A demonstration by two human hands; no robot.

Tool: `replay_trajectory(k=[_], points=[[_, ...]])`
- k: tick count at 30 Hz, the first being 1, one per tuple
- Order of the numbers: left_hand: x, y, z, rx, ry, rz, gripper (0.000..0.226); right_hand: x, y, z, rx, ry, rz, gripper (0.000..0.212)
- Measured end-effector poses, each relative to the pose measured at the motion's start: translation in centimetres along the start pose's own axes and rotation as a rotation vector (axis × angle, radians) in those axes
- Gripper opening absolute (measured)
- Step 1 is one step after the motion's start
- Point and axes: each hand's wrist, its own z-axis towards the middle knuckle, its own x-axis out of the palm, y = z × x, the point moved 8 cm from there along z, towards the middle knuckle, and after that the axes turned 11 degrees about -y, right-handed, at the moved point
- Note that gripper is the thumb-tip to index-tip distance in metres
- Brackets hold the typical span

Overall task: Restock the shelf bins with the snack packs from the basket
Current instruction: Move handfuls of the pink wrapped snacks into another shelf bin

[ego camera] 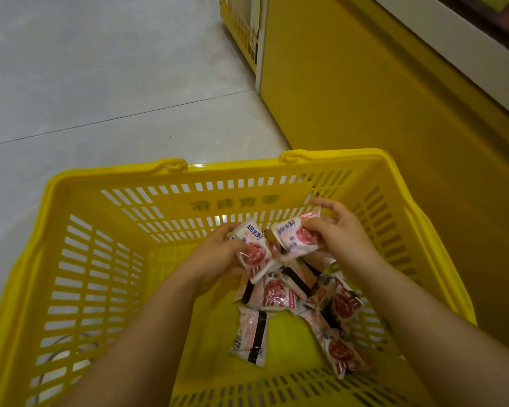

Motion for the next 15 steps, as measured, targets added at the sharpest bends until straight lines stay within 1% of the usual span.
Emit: replay_trajectory(k=[2, 3, 5, 6, 7, 9, 10, 11, 12, 13, 14, 15], points=[[0.2, 0.2, 0.1, -0.027, 0.019, -0.158, 0.037, 0.7, -0.1, -0.4, 0.006, 0.04, -0.009, 0.025], [0.4, 0.2, -0.1, -0.035, 0.05, -0.205, 0.042, 1.4, -0.6, -0.7, 0.01, 0.074, -0.035, 0.021], [0.7, 0.2, -0.4, -0.012, 0.085, -0.189, 0.063, 2.8, -1.7, -1.3, -0.007, 0.136, -0.114, 0.014], [0.8, 0.4, -0.4, 0.001, 0.076, -0.162, 0.068, 3.4, -2.2, -1.5, -0.027, 0.163, -0.142, 0.012], [0.7, 0.6, -0.4, 0.005, 0.052, -0.136, 0.069, 3.8, -2.6, -1.5, -0.049, 0.171, -0.153, 0.01], [0.2, 1.2, 0.0, 0.001, -0.024, -0.098, 0.059, 3.6, -3.0, -1.1, -0.104, 0.118, -0.206, 0.004], [-0.2, 1.4, 0.2, -0.004, -0.067, -0.086, 0.054, 3.2, -3.0, -0.8, -0.172, 0.089, -0.316, 0.009], [-0.6, 1.7, 0.3, -0.01, -0.106, -0.071, 0.051, 3.0, -3.1, -0.7, -0.27, 0.1, -0.501, 0.018], [-1.1, 1.9, 0.4, -0.012, -0.144, -0.054, 0.049, 3.2, -3.7, -0.8, -0.365, 0.175, -0.713, 0.028], [-1.6, 2.0, 0.6, -0.011, -0.181, -0.04, 0.049, 3.7, -4.7, -1.2, -0.444, 0.292, -0.919, 0.038], [-2.0, 2.2, 0.6, -0.011, -0.217, -0.031, 0.049, 4.0, -6.0, -1.6, -0.501, 0.401, -1.101, 0.046], [-2.4, 2.4, 0.8, -0.016, -0.244, -0.033, 0.049, 4.1, -7.1, -1.9, -0.55, 0.463, -1.239, 0.05]])
